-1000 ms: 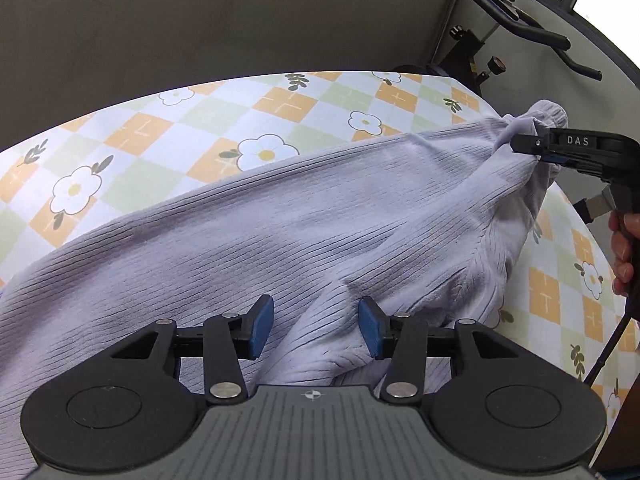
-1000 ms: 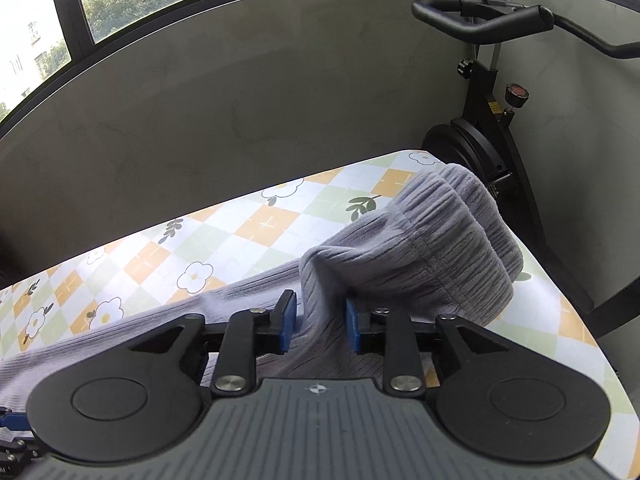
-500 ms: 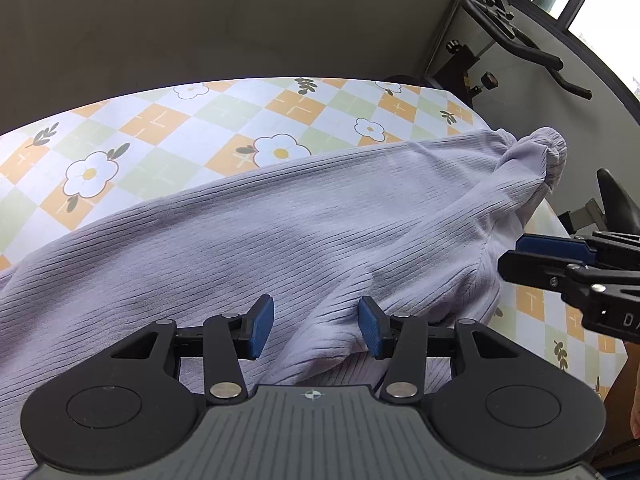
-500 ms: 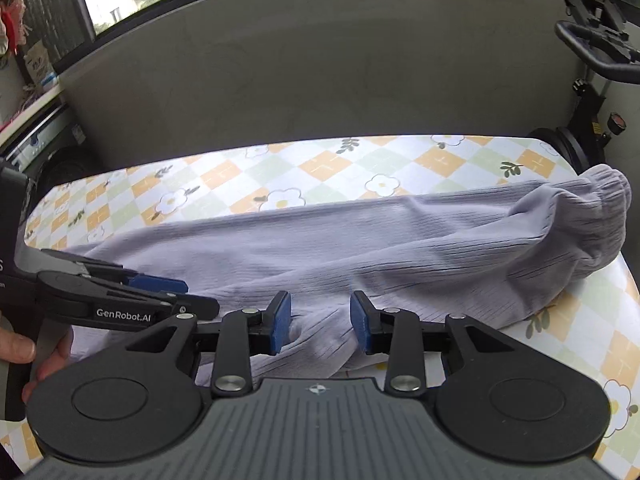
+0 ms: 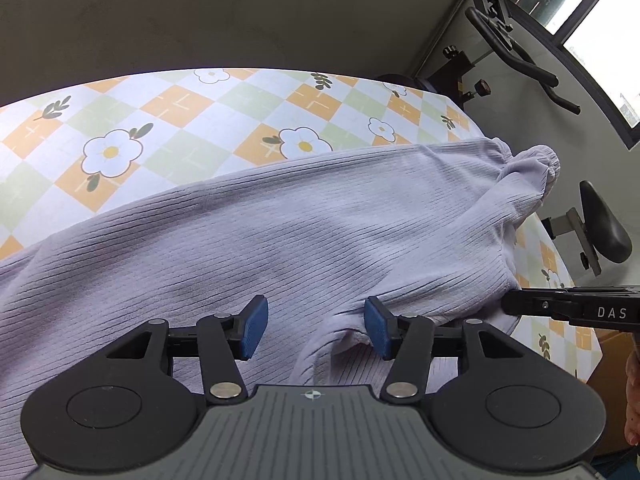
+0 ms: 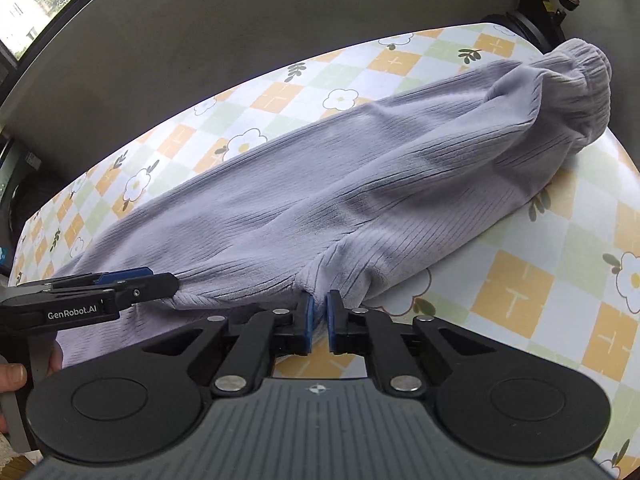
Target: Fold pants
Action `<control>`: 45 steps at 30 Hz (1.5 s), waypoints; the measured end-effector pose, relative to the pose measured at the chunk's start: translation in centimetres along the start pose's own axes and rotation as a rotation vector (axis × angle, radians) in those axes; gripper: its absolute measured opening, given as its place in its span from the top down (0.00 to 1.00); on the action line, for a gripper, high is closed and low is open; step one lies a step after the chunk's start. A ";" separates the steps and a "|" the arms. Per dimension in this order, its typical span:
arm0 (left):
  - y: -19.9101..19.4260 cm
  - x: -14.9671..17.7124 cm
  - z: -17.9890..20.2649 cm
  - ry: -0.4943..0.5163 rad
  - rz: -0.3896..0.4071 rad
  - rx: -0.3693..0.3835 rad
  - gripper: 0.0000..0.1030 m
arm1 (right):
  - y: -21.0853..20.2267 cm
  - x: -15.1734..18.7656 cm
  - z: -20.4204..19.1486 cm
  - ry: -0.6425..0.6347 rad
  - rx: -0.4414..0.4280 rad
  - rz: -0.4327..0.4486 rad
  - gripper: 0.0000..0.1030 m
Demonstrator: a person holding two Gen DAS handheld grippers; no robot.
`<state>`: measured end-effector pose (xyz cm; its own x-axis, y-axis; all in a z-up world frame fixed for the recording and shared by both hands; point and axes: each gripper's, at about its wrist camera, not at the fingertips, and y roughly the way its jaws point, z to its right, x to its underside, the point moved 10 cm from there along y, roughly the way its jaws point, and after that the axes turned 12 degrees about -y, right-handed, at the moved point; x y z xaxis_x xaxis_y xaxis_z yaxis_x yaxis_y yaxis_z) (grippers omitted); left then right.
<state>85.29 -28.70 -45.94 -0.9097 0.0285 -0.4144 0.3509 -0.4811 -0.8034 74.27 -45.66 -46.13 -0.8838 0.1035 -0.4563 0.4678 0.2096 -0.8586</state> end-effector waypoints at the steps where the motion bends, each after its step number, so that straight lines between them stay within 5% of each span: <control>1: -0.3 -0.2 -0.1 0.005 0.003 0.004 0.46 | -0.4 0.6 0.3 0.016 0.007 -0.003 0.95; 9: -0.4 0.9 -2.8 -0.032 -0.032 0.005 0.47 | -2.5 4.5 -0.5 -0.003 0.074 0.065 0.95; 15: -0.5 1.2 -3.6 -0.024 -0.028 -0.003 0.47 | -0.4 3.7 -3.1 -0.124 0.090 0.059 0.93; 19: -0.8 1.3 -4.2 -0.029 -0.024 -0.012 0.47 | 1.2 2.2 -1.5 -0.089 0.176 0.072 0.88; 28: -1.7 1.9 -5.5 -0.028 -0.009 -0.034 0.48 | 4.3 1.7 -2.8 -0.264 0.306 0.024 0.80; 36: -1.7 1.9 -5.5 -0.028 0.002 -0.054 0.48 | 4.0 1.7 -2.0 -0.211 0.258 0.050 0.83; 38: -1.6 1.9 -5.5 -0.030 0.001 -0.056 0.49 | 3.4 2.0 -1.7 -0.196 0.260 0.066 0.99; 45: -1.6 1.7 -5.9 -0.061 -0.001 -0.053 0.53 | -1.7 5.0 0.1 -0.090 0.220 0.154 1.00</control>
<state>84.48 -22.71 -47.86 -0.9211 -0.0251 -0.3885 0.3602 -0.4338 -0.8259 69.06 -45.62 -47.02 -0.8026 0.0287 -0.5958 0.5955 -0.0186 -0.8031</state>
